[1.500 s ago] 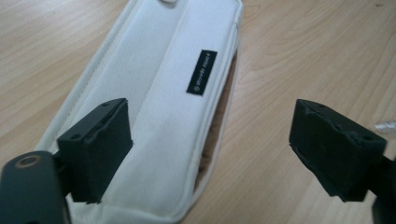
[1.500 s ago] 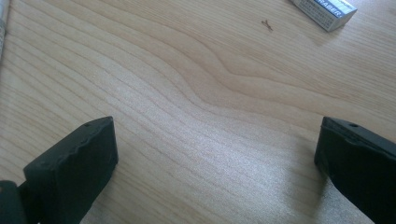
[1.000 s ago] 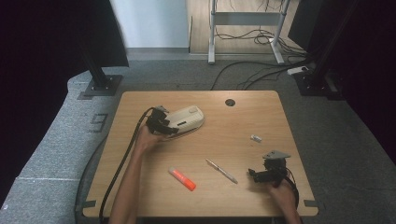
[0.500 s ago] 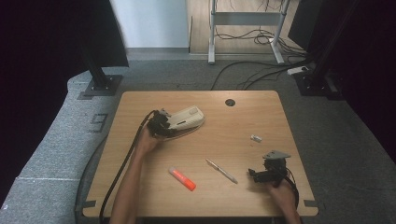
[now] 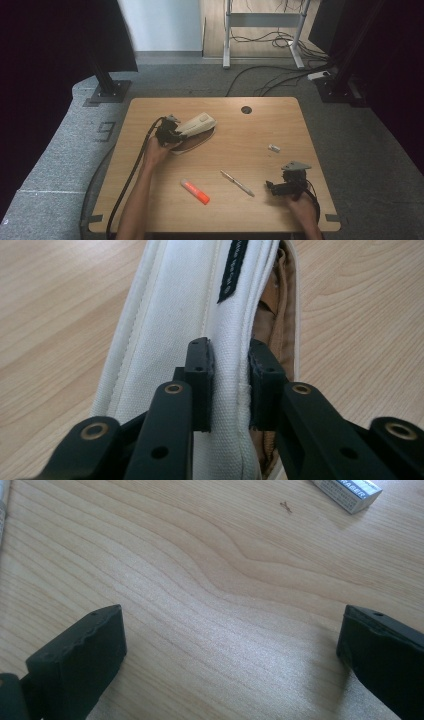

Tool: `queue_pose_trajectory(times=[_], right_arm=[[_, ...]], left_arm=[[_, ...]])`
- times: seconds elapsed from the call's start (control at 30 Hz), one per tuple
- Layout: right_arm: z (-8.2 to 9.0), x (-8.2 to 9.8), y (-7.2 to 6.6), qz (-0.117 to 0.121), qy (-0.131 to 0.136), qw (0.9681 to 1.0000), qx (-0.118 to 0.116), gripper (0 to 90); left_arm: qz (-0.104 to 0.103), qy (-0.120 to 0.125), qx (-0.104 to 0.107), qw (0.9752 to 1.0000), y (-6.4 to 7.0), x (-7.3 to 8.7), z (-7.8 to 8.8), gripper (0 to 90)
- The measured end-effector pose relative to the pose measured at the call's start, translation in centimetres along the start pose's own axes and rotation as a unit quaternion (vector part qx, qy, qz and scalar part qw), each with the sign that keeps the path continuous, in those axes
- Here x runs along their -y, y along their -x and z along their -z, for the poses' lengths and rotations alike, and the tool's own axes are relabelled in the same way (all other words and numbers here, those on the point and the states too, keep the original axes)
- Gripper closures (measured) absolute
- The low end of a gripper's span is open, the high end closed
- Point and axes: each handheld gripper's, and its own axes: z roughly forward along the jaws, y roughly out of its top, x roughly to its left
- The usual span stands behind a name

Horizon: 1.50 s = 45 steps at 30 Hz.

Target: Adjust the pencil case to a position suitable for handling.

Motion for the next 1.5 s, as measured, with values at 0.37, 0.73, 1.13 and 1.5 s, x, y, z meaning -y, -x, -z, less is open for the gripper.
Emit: queue_pose_trajectory(times=[0.37, 0.73, 1.13, 1.5], right_arm=[[0.0, 0.0, 0.0, 0.000, 0.000, 1.0000, 0.000, 0.0], [0.0, 0.0, 0.0, 0.000, 0.000, 1.0000, 0.000, 0.0], [0.0, 0.0, 0.0, 0.000, 0.000, 1.0000, 0.000, 0.0], [0.0, 0.0, -0.1, -0.001, -0.001, 1.0000, 0.002, 0.0]], left_arm=[[0.018, 0.018, 0.011, 0.9996, 1.3, 1.7, 2.3, 77.0], [0.032, 0.030, 0.032, 0.9985, 2.8, 4.1, 4.2, 77.0], [0.022, 0.030, 0.038, 0.9986, 5.2, 6.5, 5.9, 76.8], [0.014, 0.029, 0.042, 0.9986, 6.4, 7.8, 6.9, 76.5]])
